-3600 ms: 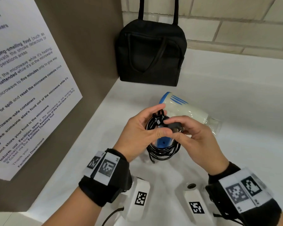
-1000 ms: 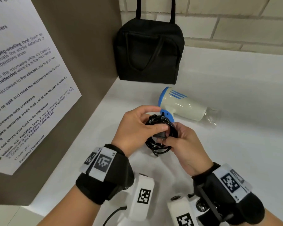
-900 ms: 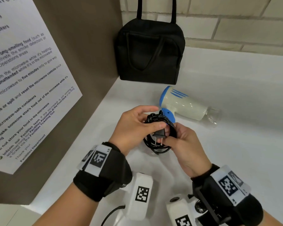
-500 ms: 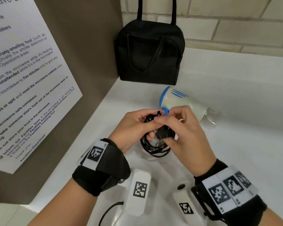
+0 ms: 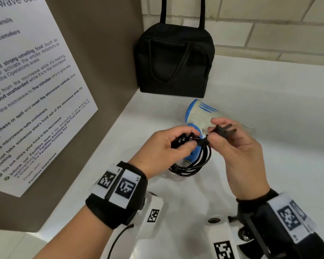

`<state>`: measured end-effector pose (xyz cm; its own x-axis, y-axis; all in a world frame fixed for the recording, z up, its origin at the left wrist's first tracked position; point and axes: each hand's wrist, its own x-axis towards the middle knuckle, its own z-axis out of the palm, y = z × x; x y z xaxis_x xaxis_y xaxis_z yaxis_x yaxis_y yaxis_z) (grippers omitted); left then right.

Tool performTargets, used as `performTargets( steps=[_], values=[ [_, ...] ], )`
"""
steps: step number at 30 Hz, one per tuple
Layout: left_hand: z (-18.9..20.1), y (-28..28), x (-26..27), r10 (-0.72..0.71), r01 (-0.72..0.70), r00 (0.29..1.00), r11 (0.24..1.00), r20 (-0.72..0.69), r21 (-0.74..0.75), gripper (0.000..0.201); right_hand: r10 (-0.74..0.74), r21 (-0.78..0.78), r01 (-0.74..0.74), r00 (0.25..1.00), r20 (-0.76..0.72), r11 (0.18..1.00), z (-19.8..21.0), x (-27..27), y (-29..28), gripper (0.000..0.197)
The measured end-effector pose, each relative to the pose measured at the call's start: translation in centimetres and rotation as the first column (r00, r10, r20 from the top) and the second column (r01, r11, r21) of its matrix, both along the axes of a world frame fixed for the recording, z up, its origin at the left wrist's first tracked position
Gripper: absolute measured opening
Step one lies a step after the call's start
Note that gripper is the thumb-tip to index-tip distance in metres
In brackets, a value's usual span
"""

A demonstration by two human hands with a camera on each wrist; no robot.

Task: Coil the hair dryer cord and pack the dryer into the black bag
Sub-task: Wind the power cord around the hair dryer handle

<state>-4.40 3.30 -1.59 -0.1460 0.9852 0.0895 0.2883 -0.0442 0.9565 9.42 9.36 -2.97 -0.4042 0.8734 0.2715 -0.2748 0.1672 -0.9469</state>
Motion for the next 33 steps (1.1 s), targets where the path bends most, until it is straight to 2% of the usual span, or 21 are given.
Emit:
performTargets(
  steps=[4, 6, 8, 10, 12, 14, 18, 21, 23, 26, 30, 31, 33],
  values=[
    [-1.3, 0.3, 0.0, 0.011, -0.014, 0.999, 0.998, -0.054, -0.068, 0.031, 0.103, -0.263, -0.101, 0.995, -0.009, 0.96, 0.6, 0.0, 1.2, 0.029],
    [-1.7, 0.3, 0.0, 0.024, -0.024, 1.0, 0.996, -0.012, -0.082, 0.03, 0.146, -0.3, -0.126, 0.988, 0.045, 0.946, 0.5, -0.1, 1.8, 0.027],
    [-2.1, 0.2, -0.1, 0.072, -0.066, 0.995, 0.994, 0.065, -0.082, 0.034, 0.112, -0.335, -0.085, 0.992, 0.064, 0.938, 0.3, 0.0, 2.2, 0.02],
    [-2.6, 0.0, -0.4, 0.12, -0.105, 0.982, 0.989, 0.146, -0.106, 0.035, 0.071, -0.367, -0.044, 0.996, 0.059, 0.929, -0.1, 0.3, 2.8, 0.022],
    [-2.9, 0.0, -0.6, 0.115, -0.09, 0.979, 0.985, 0.171, -0.145, 0.039, 0.052, -0.368, -0.019, 0.996, 0.079, 0.93, -0.5, 0.3, 3.1, 0.022],
    [-3.3, 0.1, -0.5, 0.13, -0.103, 0.976, 0.982, 0.177, -0.156, 0.037, 0.03, -0.368, 0.004, 0.996, 0.085, 0.93, -0.9, -0.1, 3.4, 0.012],
    [-3.6, 1.1, -0.8, 0.28, -0.262, 0.953, 0.953, 0.114, -0.15, 0.03, 0.005, -0.349, 0.035, 0.993, 0.114, 0.937, -1.7, -1.0, 4.1, 0.006],
    [-4.4, 2.3, -1.1, 0.314, -0.272, 0.938, 0.929, 0.147, -0.25, 0.047, -0.027, -0.283, 0.085, 0.979, 0.202, 0.955, -2.6, -1.7, 4.6, 0.009],
    [-5.2, 3.1, -0.7, 0.297, -0.24, 0.944, 0.917, 0.145, -0.318, 0.051, -0.074, -0.199, 0.136, 0.954, 0.291, 0.971, -3.5, -2.1, 5.0, 0.011],
    [-6.0, 3.7, 0.1, 0.283, -0.238, 0.954, 0.916, 0.099, -0.324, 0.034, -0.129, -0.127, 0.193, 0.91, 0.394, 0.973, -4.6, -2.2, 5.4, 0.01],
    [-6.2, 3.7, 0.5, 0.265, -0.224, 0.957, 0.932, 0.116, -0.287, 0.014, 0.003, -0.291, 0.119, 0.922, 0.386, 0.949, -5.0, -2.2, 4.5, 0.037],
    [-6.2, 3.7, 0.5, 0.258, -0.214, 0.958, 0.935, 0.128, -0.282, 0.016, 0.03, -0.286, 0.095, 0.914, 0.405, 0.954, -5.1, -2.2, 4.3, 0.043],
    [-6.5, 3.8, 0.5, 0.253, -0.182, 0.947, 0.93, 0.2, -0.319, 0.036, 0.049, -0.264, 0.076, 0.897, 0.439, 0.961, -5.3, -2.2, 4.1, 0.051]
  ],
)
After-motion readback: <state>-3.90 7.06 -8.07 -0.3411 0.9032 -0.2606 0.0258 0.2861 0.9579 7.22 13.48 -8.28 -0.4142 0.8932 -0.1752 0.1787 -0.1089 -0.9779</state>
